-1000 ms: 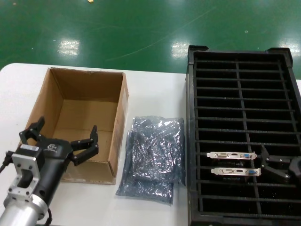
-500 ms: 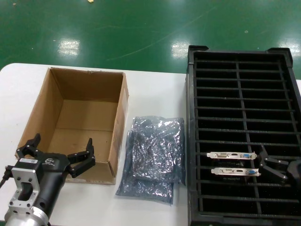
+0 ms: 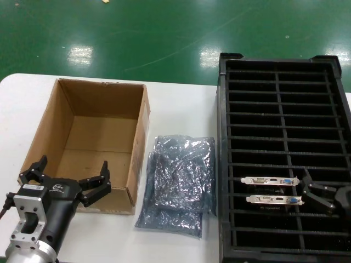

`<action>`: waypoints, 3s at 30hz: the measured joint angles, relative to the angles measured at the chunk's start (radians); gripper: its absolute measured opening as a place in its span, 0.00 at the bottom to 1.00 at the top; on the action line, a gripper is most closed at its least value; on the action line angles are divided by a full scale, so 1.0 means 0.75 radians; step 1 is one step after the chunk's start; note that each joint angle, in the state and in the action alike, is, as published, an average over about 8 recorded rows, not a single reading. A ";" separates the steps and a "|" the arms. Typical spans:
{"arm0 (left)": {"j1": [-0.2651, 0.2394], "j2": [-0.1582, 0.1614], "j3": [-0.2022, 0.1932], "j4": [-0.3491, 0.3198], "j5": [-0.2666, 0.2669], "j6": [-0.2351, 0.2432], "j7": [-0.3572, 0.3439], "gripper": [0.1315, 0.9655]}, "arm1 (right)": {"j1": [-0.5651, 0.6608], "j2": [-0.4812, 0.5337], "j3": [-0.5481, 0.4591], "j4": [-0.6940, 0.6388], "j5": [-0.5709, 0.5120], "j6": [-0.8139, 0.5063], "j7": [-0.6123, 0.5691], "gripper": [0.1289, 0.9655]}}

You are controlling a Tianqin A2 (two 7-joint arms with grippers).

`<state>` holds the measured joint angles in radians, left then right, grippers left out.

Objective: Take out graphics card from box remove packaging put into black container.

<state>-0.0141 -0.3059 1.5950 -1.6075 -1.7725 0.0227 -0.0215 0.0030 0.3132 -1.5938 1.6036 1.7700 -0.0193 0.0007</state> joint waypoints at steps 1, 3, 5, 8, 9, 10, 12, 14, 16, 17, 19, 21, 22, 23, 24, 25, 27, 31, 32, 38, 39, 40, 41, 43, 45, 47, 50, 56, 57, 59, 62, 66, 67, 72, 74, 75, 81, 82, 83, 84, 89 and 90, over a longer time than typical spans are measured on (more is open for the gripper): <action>0.000 0.000 0.000 0.000 0.000 0.000 0.000 1.00 | 0.000 0.000 0.000 0.000 0.000 0.000 0.000 1.00; 0.000 0.000 0.000 0.000 0.000 0.000 0.000 1.00 | 0.000 0.000 0.000 0.000 0.000 0.000 0.000 1.00; 0.000 0.000 0.000 0.000 0.000 0.000 0.000 1.00 | 0.000 0.000 0.000 0.000 0.000 0.000 0.000 1.00; 0.000 0.000 0.000 0.000 0.000 0.000 0.000 1.00 | 0.000 0.000 0.000 0.000 0.000 0.000 0.000 1.00; 0.000 0.000 0.000 0.000 0.000 0.000 0.000 1.00 | 0.000 0.000 0.000 0.000 0.000 0.000 0.000 1.00; 0.000 0.000 0.000 0.000 0.000 0.000 0.000 1.00 | 0.000 0.000 0.000 0.000 0.000 0.000 0.000 1.00; 0.000 0.000 0.000 0.000 0.000 0.000 0.000 1.00 | 0.000 0.000 0.000 0.000 0.000 0.000 0.000 1.00; 0.000 0.000 0.000 0.000 0.000 0.000 0.000 1.00 | 0.000 0.000 0.000 0.000 0.000 0.000 0.000 1.00; 0.000 0.000 0.000 0.000 0.000 0.000 0.000 1.00 | 0.000 0.000 0.000 0.000 0.000 0.000 0.000 1.00; 0.000 0.000 0.000 0.000 0.000 0.000 0.000 1.00 | 0.000 0.000 0.000 0.000 0.000 0.000 0.000 1.00; 0.000 0.000 0.000 0.000 0.000 0.000 0.000 1.00 | 0.000 0.000 0.000 0.000 0.000 0.000 0.000 1.00; 0.000 0.000 0.000 0.000 0.000 0.000 0.000 1.00 | 0.000 0.000 0.000 0.000 0.000 0.000 0.000 1.00; 0.000 0.000 0.000 0.000 0.000 0.000 0.000 1.00 | 0.000 0.000 0.000 0.000 0.000 0.000 0.000 1.00; 0.000 0.000 0.000 0.000 0.000 0.000 0.000 1.00 | 0.000 0.000 0.000 0.000 0.000 0.000 0.000 1.00; 0.000 0.000 0.000 0.000 0.000 0.000 0.000 1.00 | 0.000 0.000 0.000 0.000 0.000 0.000 0.000 1.00; 0.000 0.000 0.000 0.000 0.000 0.000 0.000 1.00 | 0.000 0.000 0.000 0.000 0.000 0.000 0.000 1.00; 0.000 0.000 0.000 0.000 0.000 0.000 0.000 1.00 | 0.000 0.000 0.000 0.000 0.000 0.000 0.000 1.00; 0.000 0.000 0.000 0.000 0.000 0.000 0.000 1.00 | 0.000 0.000 0.000 0.000 0.000 0.000 0.000 1.00; 0.000 0.000 0.000 0.000 0.000 0.000 0.000 1.00 | 0.000 0.000 0.000 0.000 0.000 0.000 0.000 1.00; 0.000 0.000 0.000 0.000 0.000 0.000 0.000 1.00 | 0.000 0.000 0.000 0.000 0.000 0.000 0.000 1.00; 0.000 0.000 0.000 0.000 0.000 0.000 0.000 1.00 | 0.000 0.000 0.000 0.000 0.000 0.000 0.000 1.00; 0.000 0.000 0.000 0.000 0.000 0.000 0.000 1.00 | 0.000 0.000 0.000 0.000 0.000 0.000 0.000 1.00; 0.000 0.000 0.000 0.000 0.000 0.000 0.000 1.00 | 0.000 0.000 0.000 0.000 0.000 0.000 0.000 1.00; 0.000 0.000 0.000 0.000 0.000 0.000 0.000 1.00 | 0.000 0.000 0.000 0.000 0.000 0.000 0.000 1.00; 0.000 0.000 0.000 0.000 0.000 0.000 0.000 1.00 | 0.000 0.000 0.000 0.000 0.000 0.000 0.000 1.00; 0.000 0.000 0.000 0.000 0.000 0.000 0.000 1.00 | 0.000 0.000 0.000 0.000 0.000 0.000 0.000 1.00; 0.000 0.000 0.000 0.000 0.000 0.000 0.000 1.00 | 0.000 0.000 0.000 0.000 0.000 0.000 0.000 1.00; 0.000 0.000 0.000 0.000 0.000 0.000 0.000 1.00 | 0.000 0.000 0.000 0.000 0.000 0.000 0.000 1.00; 0.000 0.000 0.000 0.000 0.000 0.000 0.000 1.00 | 0.000 0.000 0.000 0.000 0.000 0.000 0.000 1.00; 0.000 0.000 0.000 0.000 0.000 0.000 0.000 1.00 | 0.000 0.000 0.000 0.000 0.000 0.000 0.000 1.00; 0.000 0.000 0.000 0.000 0.000 0.000 0.000 1.00 | 0.000 0.000 0.000 0.000 0.000 0.000 0.000 1.00; 0.000 0.000 0.000 0.000 0.000 0.000 0.000 1.00 | 0.000 0.000 0.000 0.000 0.000 0.000 0.000 1.00; 0.000 0.000 0.000 0.000 0.000 0.000 0.000 1.00 | 0.000 0.000 0.000 0.000 0.000 0.000 0.000 1.00; 0.000 0.000 0.000 0.000 0.000 0.000 0.000 1.00 | 0.000 0.000 0.000 0.000 0.000 0.000 0.000 1.00; 0.000 0.000 0.000 0.000 0.000 0.000 0.000 1.00 | 0.000 0.000 0.000 0.000 0.000 0.000 0.000 1.00; 0.000 0.000 0.000 0.000 0.000 0.000 0.000 1.00 | 0.000 0.000 0.000 0.000 0.000 0.000 0.000 1.00; 0.000 0.000 0.000 0.000 0.000 0.000 0.000 1.00 | 0.000 0.000 0.000 0.000 0.000 0.000 0.000 1.00; 0.000 0.000 0.000 0.000 0.000 0.000 0.000 1.00 | 0.000 0.000 0.000 0.000 0.000 0.000 0.000 1.00; 0.000 0.000 0.000 0.000 0.000 0.000 0.000 1.00 | 0.000 0.000 0.000 0.000 0.000 0.000 0.000 1.00; 0.000 0.000 0.000 0.000 0.000 0.000 0.000 1.00 | 0.000 0.000 0.000 0.000 0.000 0.000 0.000 1.00; 0.000 0.000 0.000 0.000 0.000 0.000 0.000 1.00 | 0.000 0.000 0.000 0.000 0.000 0.000 0.000 1.00; 0.000 0.000 0.000 0.000 0.000 0.000 0.000 1.00 | 0.000 0.000 0.000 0.000 0.000 0.000 0.000 1.00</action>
<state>-0.0141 -0.3059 1.5950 -1.6075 -1.7725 0.0227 -0.0216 0.0030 0.3132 -1.5938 1.6037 1.7700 -0.0193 0.0007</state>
